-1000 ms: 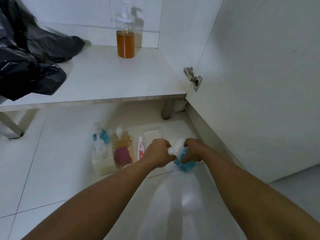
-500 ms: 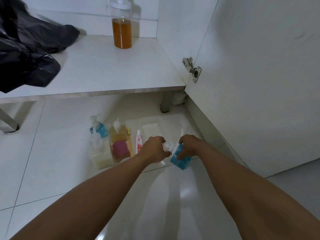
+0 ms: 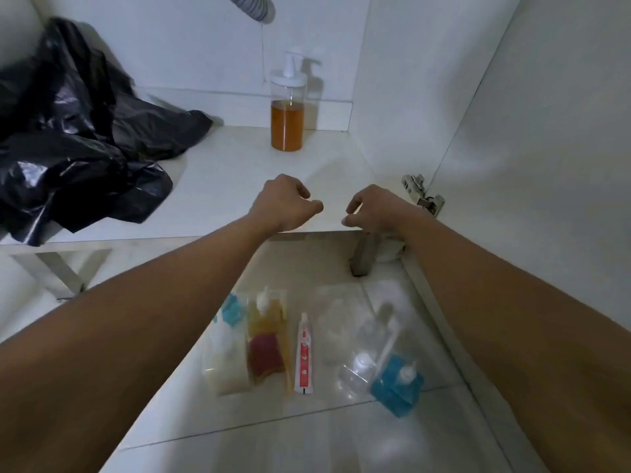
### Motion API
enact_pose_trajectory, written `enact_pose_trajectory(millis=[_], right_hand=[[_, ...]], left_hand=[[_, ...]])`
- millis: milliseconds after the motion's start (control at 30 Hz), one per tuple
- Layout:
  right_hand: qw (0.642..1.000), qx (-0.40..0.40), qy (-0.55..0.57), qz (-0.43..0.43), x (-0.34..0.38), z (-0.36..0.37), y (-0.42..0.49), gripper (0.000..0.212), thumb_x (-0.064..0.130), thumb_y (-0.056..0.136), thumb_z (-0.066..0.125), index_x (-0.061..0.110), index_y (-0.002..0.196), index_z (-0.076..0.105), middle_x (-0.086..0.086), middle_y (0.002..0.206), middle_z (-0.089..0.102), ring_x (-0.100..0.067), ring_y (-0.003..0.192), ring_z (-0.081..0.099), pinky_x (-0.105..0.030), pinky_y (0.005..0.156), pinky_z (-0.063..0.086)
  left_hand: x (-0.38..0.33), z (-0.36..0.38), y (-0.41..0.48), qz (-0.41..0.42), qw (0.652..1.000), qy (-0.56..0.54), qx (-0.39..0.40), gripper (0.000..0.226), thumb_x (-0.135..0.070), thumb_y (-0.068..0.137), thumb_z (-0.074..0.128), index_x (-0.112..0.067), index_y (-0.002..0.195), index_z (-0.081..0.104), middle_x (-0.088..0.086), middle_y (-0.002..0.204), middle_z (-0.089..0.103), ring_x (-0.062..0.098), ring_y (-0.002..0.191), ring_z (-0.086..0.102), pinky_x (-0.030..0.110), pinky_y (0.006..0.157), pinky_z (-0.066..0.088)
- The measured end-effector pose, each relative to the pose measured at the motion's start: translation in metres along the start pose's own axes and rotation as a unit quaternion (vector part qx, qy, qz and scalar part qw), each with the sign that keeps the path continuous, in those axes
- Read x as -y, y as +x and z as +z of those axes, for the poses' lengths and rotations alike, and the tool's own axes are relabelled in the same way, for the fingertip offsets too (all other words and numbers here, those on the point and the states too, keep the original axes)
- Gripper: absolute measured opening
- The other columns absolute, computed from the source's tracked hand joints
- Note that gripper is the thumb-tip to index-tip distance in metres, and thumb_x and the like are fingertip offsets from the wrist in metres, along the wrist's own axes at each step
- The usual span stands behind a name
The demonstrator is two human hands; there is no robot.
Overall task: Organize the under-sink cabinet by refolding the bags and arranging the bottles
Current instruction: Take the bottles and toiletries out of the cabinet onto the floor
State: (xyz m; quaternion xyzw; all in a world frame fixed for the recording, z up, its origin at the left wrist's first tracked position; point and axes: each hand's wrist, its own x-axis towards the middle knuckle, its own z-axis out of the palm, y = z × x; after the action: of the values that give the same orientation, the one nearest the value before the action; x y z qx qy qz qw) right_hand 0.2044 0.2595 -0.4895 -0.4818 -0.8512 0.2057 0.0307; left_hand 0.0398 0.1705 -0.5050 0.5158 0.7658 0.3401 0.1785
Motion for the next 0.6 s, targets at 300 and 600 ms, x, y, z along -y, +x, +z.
enact_pose_trajectory(millis=[300,600], right_hand=[[0.985,-0.077,0.152,-0.011,0.032,0.039,0.125,0.062,0.038,0.092,0.068,0.011,0.144,0.046,-0.008,0.144,0.052,-0.024,0.128,0.053,-0.034,0.105,0.043],[0.962,-0.154,0.223,-0.030,0.058,0.064,0.255,0.066,0.034,0.096,0.063,0.011,0.149,0.033,-0.012,0.145,0.047,-0.031,0.130,0.049,-0.035,0.100,0.041]], left_hand=[[0.069,0.003,0.104,-0.082,0.995,-0.020,-0.051,0.058,-0.038,0.087,0.074,-0.012,0.135,0.057,0.008,0.133,0.061,0.024,0.114,0.061,0.033,0.093,0.051],[0.105,0.029,0.234,-0.056,0.992,0.052,-0.104,0.086,-0.061,0.087,0.064,-0.022,0.155,0.028,0.006,0.151,0.048,0.032,0.136,0.046,0.050,0.110,0.036]])
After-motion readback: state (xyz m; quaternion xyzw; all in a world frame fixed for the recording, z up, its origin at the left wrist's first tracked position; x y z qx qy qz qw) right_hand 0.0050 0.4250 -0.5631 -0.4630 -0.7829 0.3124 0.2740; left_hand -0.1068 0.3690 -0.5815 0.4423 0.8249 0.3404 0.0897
